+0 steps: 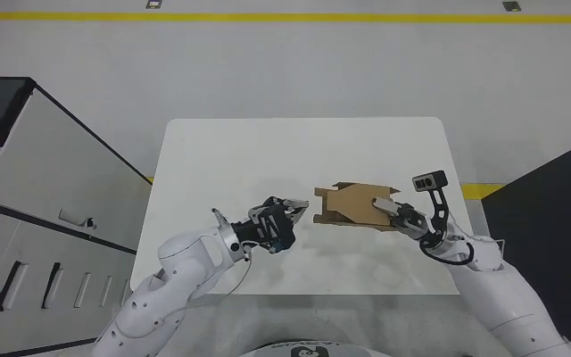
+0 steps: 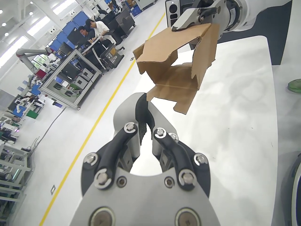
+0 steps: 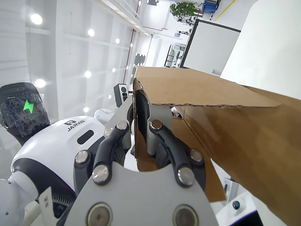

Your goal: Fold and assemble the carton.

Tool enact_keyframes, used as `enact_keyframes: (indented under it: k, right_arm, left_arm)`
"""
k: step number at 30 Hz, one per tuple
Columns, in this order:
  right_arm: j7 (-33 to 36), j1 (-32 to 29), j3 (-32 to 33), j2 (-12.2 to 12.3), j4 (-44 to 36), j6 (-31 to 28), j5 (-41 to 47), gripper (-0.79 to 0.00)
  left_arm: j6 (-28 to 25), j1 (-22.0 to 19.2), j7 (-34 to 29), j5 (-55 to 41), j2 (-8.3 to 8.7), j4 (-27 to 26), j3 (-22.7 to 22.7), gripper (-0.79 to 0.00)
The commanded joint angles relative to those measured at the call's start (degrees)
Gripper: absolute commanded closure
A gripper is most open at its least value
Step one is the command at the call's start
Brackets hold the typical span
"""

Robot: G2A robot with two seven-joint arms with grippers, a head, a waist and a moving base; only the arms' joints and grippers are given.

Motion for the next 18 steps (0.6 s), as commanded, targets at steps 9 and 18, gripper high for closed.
enact_keyframes:
  k: [9,18]
  right_arm:
    - [4.69,0.05,0.59,-0.32,0.56,0.52,-0.13,0.0]
    - [5.37,1.09,-1.07,-1.05,-0.13,1.85,-2.15,0.0]
  left_arm:
    - [-0.94,-1.74,0.99,-1.0,-0.29,0.85,2.09,0.0]
    - [-1.48,-2.82,2.15,-1.35,-0.47,1.02,3.68,0.0]
